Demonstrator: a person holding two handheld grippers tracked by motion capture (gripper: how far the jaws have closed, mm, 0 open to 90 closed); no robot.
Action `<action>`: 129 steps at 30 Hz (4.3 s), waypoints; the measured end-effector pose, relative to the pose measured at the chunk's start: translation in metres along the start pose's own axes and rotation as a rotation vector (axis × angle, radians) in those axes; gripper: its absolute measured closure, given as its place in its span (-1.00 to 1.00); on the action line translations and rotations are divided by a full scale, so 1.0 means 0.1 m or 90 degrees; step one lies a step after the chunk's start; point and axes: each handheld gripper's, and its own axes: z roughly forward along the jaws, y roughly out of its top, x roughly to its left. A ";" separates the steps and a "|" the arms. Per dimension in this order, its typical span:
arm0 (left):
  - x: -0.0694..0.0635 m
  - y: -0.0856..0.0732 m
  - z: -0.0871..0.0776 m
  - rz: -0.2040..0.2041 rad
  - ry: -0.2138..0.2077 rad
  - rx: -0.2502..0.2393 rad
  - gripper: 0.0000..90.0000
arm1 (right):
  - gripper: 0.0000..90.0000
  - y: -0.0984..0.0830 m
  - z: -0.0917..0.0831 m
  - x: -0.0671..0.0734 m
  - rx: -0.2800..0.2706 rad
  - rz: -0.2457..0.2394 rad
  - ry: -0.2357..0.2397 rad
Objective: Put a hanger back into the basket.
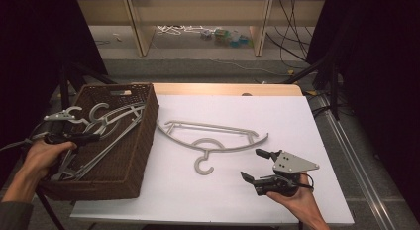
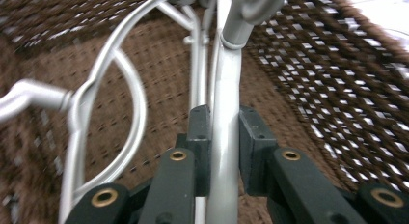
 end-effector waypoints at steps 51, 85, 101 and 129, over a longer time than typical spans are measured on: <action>-0.82 0.19 -0.33 -0.050 0.074 -0.202 -0.47 | -0.64 -0.01 0.00 -0.01 -0.005 0.005 -0.004; -2.11 0.04 0.09 0.032 -0.118 -0.332 -0.56 | -0.64 -0.03 -0.01 -0.04 -0.015 0.008 -0.004; -2.33 -0.24 0.32 0.082 -0.137 -0.314 -0.63 | -0.64 -0.03 -0.01 -0.03 -0.016 0.003 -0.007; -2.31 -0.49 0.56 0.114 -0.103 -0.266 -0.62 | -0.63 0.03 0.50 -0.44 0.137 -0.030 -0.007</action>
